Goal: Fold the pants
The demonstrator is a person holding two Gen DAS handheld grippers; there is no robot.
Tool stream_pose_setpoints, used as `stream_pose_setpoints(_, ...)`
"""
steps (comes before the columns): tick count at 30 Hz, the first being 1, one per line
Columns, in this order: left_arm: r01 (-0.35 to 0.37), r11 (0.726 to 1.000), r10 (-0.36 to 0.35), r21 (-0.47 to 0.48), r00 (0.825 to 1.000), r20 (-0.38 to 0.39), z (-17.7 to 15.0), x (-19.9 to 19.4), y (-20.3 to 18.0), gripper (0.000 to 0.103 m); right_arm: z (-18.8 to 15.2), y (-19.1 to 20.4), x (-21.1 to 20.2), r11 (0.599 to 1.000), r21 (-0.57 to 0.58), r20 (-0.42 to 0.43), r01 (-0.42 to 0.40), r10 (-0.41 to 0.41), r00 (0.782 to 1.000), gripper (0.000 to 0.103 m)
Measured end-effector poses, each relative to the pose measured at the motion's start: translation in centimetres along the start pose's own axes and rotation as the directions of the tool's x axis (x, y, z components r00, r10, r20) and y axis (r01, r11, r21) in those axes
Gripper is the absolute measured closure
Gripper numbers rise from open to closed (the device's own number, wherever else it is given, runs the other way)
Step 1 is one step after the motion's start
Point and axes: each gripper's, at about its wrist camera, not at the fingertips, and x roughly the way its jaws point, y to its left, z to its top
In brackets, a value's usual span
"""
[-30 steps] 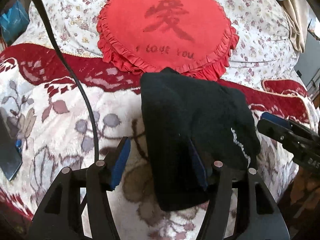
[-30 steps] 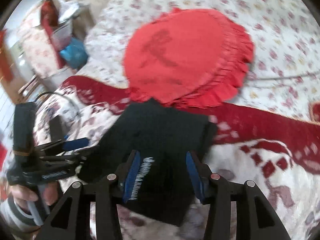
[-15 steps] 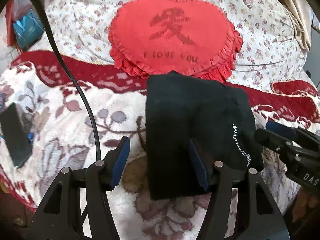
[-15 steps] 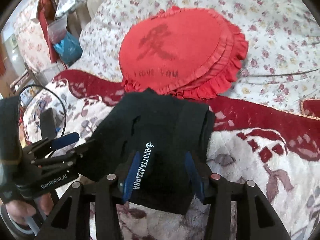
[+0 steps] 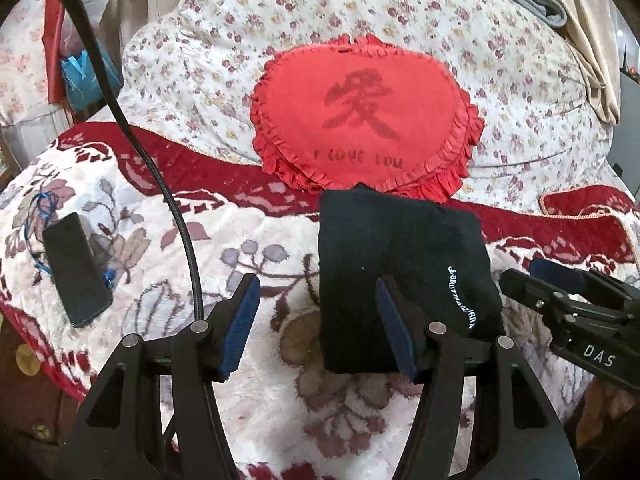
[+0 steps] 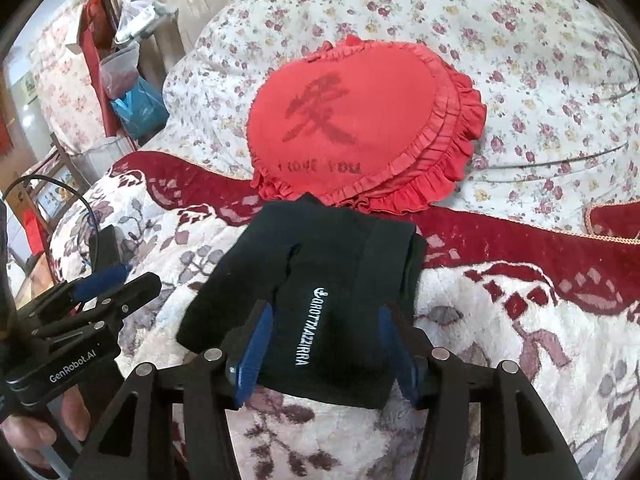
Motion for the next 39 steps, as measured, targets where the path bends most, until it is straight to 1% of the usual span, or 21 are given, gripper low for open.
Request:
stream_pose_setpoints(7,-0.008,1.000,0.008,0.000,1.000,0.026,0.1,-1.7,0.3,0.043,-0.2,1.1,-0.6,1.000,-0.023,-0.005,-0.011,0.011,1.000,0.044)
stream_pose_setpoints(18,-0.015,1.000,0.014,0.025,0.999,0.038,0.0,-2.7,-0.1,0.043,-0.5,1.7,-1.2,1.000,-0.028,-0.008,-0.011,0.010,1.000,0.042)
stream_pose_setpoints(28,-0.018,0.999,0.017,0.032,0.999,0.036,-0.2,-2.7,-0.4,0.043,-0.7,1.9,-1.3,0.999,-0.033,-0.008,-0.010,0.009,1.000,0.041)
stream_pose_setpoints(39,-0.029,0.999,0.028,0.029,0.999,0.024,-0.5,-2.4,-0.9,0.043,-0.9,1.6,-0.7,1.000,-0.026,-0.029,-0.005,0.004,1.000,0.039)
